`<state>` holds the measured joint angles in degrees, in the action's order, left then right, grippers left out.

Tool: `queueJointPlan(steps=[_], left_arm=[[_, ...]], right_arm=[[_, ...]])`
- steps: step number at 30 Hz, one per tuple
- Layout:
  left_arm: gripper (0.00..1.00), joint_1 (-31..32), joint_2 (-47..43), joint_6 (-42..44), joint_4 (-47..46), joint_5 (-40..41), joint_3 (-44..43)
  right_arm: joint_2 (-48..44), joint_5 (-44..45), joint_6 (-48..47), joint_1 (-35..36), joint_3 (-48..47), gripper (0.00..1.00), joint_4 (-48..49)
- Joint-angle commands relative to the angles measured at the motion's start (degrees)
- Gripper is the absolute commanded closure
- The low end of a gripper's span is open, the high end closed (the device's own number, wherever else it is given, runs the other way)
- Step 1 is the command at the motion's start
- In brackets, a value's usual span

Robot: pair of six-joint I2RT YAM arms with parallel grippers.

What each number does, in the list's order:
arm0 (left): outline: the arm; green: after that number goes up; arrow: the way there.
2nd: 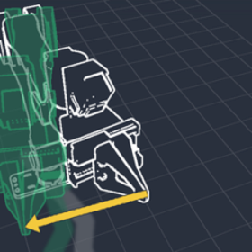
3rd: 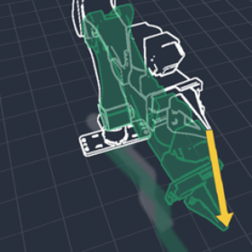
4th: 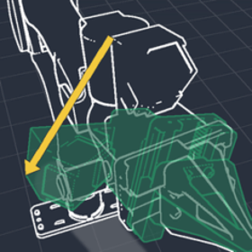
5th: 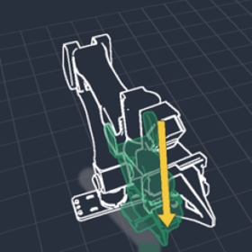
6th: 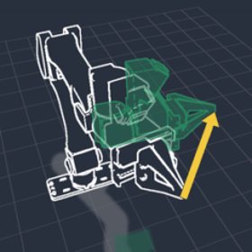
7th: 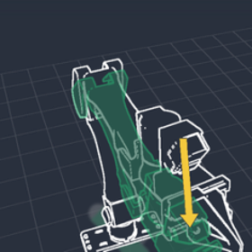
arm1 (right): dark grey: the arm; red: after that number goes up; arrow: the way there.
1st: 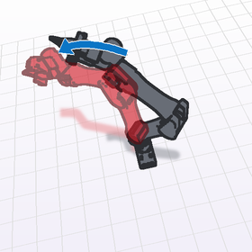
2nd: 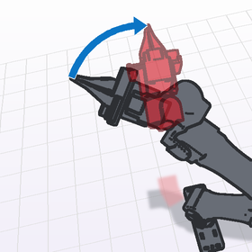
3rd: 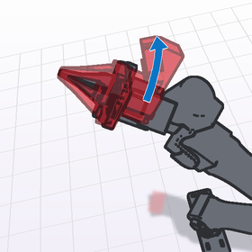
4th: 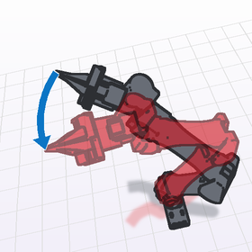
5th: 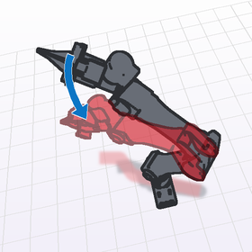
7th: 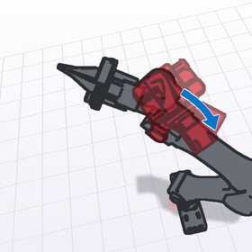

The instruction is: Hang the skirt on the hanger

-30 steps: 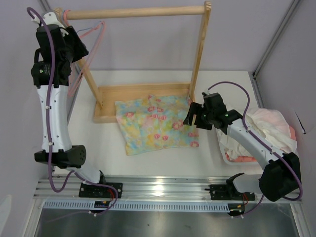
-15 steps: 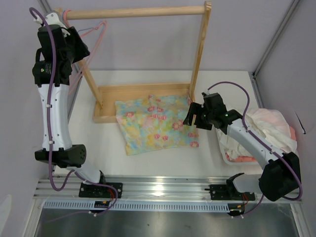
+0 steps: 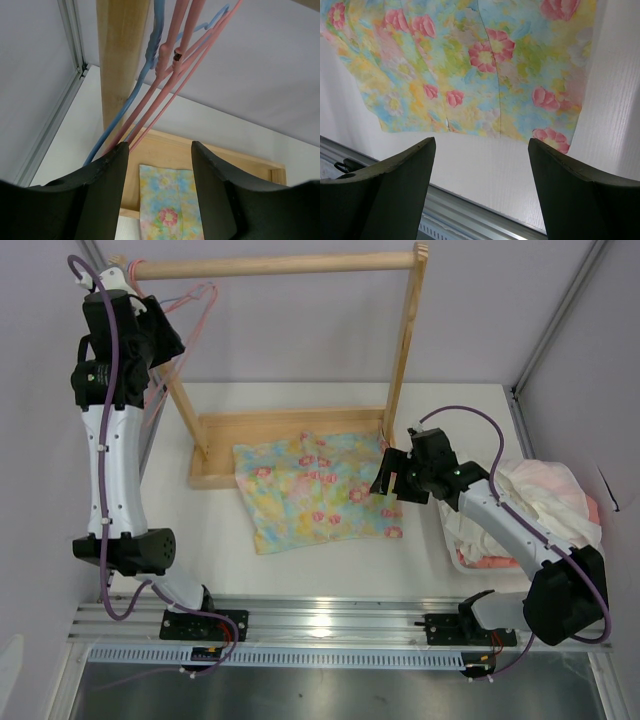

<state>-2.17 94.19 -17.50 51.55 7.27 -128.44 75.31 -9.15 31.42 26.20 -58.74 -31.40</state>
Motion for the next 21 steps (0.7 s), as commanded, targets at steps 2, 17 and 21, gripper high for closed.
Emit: queueJointPlan(steps=[2,17,21], left_arm=[[0.41,-0.73,0.2,0.44,-1.36,0.99,-0.49],[0.41,-0.73,-0.41,3.61,-2.33,4.51,0.39],[0.41,-0.81,-0.15,4.05,-2.24,4.34,0.74]], right_arm=[[0.28,-0.7,-0.75,0.0,-0.32,0.18,1.78],[0.81,-0.7,-1.1,0.08,-0.41,0.18,1.52],[0.72,-0.7,-1.27,0.0,-0.32,0.18,1.51]])
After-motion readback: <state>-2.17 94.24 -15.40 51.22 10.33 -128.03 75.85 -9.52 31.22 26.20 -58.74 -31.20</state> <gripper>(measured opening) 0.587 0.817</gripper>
